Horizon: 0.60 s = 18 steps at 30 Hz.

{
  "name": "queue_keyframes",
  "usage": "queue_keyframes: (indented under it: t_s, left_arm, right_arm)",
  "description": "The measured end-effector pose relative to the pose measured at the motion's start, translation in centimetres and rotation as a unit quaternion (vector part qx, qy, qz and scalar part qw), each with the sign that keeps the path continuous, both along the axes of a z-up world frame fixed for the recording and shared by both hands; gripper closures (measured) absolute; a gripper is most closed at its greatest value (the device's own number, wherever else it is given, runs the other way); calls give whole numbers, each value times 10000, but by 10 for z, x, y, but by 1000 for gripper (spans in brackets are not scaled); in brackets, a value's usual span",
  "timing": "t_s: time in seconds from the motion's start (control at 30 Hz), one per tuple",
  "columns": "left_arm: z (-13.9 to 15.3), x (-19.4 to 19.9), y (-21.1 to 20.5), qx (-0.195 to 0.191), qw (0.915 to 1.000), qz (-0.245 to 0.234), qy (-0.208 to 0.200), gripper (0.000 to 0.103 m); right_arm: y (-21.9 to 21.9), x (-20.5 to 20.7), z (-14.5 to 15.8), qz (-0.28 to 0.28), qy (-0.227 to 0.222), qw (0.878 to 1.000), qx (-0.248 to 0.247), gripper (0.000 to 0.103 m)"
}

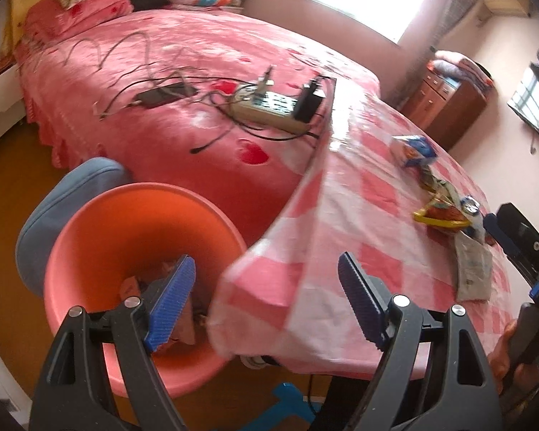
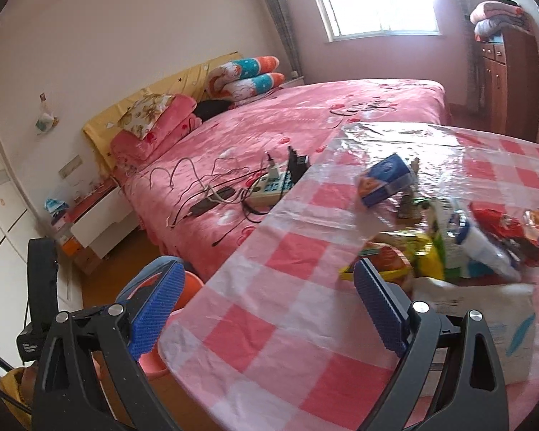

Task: Collect trash
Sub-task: 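Move both open tools back over the trash on the table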

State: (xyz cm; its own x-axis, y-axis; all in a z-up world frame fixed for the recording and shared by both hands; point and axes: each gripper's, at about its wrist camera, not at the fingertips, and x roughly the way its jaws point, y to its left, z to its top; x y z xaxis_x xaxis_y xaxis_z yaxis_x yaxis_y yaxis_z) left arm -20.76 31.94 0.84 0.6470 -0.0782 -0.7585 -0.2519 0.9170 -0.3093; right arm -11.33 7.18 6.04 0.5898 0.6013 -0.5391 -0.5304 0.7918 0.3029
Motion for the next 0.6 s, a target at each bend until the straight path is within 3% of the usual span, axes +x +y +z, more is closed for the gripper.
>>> queue_keyframes:
  t_s: [0.6]
  left_arm:
    - [23,22,-74,245,9976,-649,-35,21]
  right_arm:
    - [-60,-5,8,-418,-493,9979,36,9]
